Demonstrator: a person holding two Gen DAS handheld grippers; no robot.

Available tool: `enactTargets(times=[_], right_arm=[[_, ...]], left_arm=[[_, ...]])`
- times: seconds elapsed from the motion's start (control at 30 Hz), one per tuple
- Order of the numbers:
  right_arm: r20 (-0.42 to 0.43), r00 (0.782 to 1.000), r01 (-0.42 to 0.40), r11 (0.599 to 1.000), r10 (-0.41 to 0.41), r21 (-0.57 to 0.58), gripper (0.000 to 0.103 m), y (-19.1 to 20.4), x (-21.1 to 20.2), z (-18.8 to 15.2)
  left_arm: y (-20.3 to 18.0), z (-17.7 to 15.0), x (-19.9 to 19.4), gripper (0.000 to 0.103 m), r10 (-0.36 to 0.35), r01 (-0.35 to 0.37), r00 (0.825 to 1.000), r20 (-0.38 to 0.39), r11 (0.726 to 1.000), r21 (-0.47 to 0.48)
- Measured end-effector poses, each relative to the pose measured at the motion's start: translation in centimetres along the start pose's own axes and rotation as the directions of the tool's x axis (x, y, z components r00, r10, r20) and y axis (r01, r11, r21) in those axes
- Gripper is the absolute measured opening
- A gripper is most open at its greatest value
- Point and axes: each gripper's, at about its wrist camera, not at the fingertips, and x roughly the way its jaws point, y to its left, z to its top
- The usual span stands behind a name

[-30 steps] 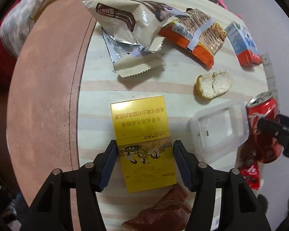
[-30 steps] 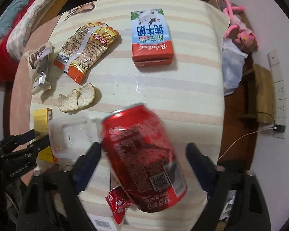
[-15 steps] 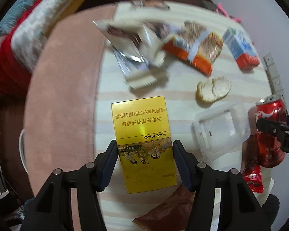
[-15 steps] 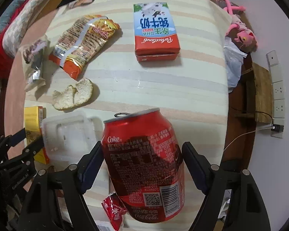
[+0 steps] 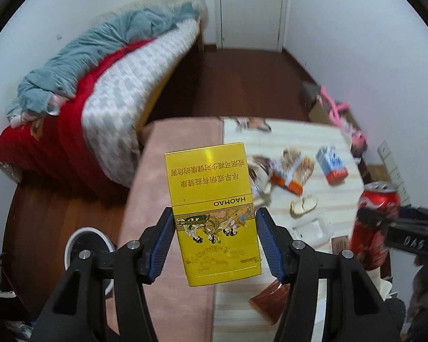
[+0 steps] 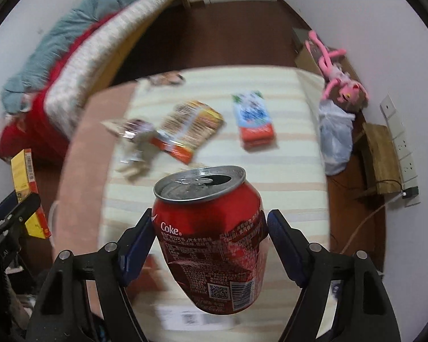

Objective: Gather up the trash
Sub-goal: 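Carry the box and can to the white bin and release both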

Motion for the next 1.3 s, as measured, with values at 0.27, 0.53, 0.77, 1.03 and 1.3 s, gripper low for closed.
enactTargets(times=[0.27,0.53,0.77,1.03,1.3], right_arm=[[0.059,0.988,-0.138,0.989,0.141,-0.057,0.079,10.8,-3.9,-2.0],[-0.029,0.957,-0.291,0.947,0.29,-0.135,0.078,26.0,-0.6,-5.2],[-0.158,0.932,-0.351,0.92,0.326,-0.174,0.078,38.2,7.3,-7.3],[-0.319,0.895,-0.379,0.907,0.311,-0.181,0.078,48.1,19.2,-9.7],[-0.431,0.863,-0.362,0.918,0.263,-0.165,0.082,52.4,28.2,-10.8]], left_arm=[[9.4,-0.7,-3.4,0.054,0.023,-0.018,0.997,0.079,0.998,-0.064],[23.9,-4.7,-2.4,0.054,0.115,-0.108,0.993,0.015,0.969,-0.221],[35.2,-9.2,3.8,0.054,0.089,-0.129,0.988,-0.125,0.921,-0.366],[43.5,-14.8,13.6,0.055,-0.098,-0.073,0.954,-0.284,0.841,-0.537],[46.6,-18.1,17.6,0.102,-0.109,-0.145,0.932,-0.345,0.761,-0.632]])
